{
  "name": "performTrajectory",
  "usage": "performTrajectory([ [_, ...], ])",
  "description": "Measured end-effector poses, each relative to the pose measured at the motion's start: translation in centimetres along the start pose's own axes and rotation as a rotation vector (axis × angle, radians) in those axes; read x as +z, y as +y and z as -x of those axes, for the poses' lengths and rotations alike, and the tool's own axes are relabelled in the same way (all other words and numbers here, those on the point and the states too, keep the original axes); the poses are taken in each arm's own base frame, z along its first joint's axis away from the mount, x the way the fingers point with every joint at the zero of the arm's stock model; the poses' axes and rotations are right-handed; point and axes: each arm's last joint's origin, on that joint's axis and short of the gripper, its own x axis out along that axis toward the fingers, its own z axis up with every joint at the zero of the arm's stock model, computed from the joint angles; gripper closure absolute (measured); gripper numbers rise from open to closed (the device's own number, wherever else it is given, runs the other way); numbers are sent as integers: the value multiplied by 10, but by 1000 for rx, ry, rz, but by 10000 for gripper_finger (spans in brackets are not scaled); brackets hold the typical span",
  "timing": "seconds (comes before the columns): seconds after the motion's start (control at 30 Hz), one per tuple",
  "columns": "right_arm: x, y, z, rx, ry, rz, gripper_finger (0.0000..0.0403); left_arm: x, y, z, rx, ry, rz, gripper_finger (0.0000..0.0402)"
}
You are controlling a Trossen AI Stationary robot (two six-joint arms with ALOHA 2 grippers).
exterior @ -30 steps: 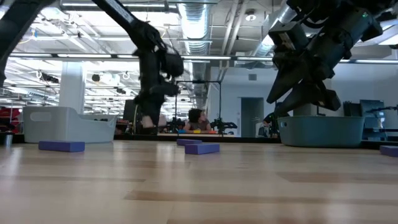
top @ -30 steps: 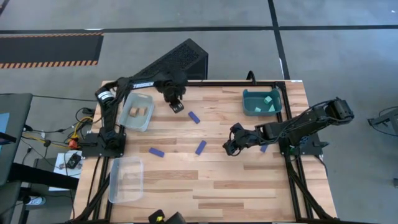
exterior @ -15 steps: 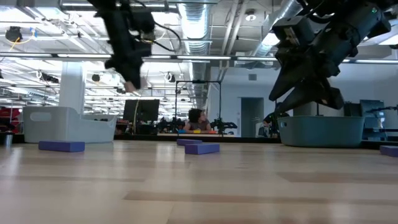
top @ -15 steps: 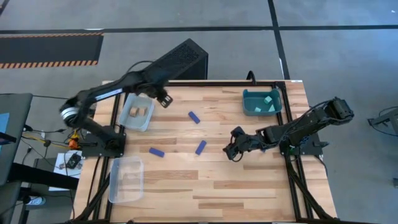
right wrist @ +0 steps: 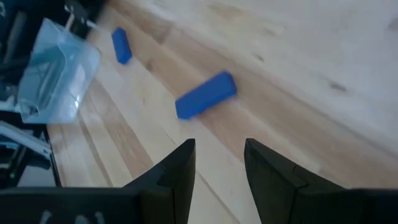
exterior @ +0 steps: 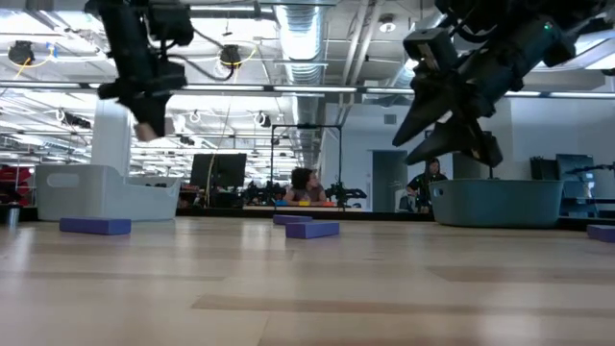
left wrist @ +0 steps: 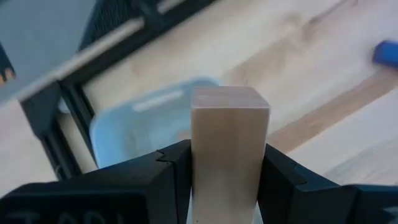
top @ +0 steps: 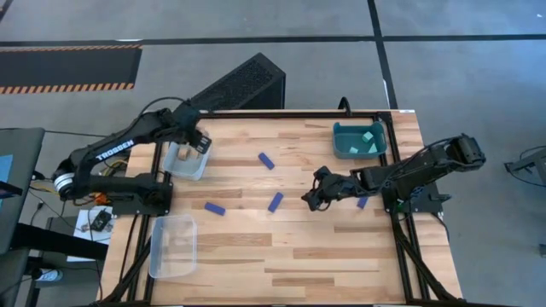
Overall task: Sort & place blocks by color
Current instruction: Put the light brown block into the white bin, then put the blue block into the transparent bin
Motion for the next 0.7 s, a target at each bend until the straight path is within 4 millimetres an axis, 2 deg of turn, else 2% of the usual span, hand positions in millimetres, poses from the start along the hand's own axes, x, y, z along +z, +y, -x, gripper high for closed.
performTrajectory([
  [0.2, 9, 0, -1, 34, -22, -8, 241, -18, 3, -23, 35, 93, 61, 289],
  [0.37, 10, -1, -1, 32, -23, -10, 241, -32, 9, -39, 79, 155, 125, 259],
  [0.53, 10, -1, -1, 35, -24, -12, 241, -38, 14, -46, 89, 187, 142, 219],
  [0.7, 11, -1, -1, 36, -24, -14, 241, -37, 14, -47, 55, 185, 116, 197],
])
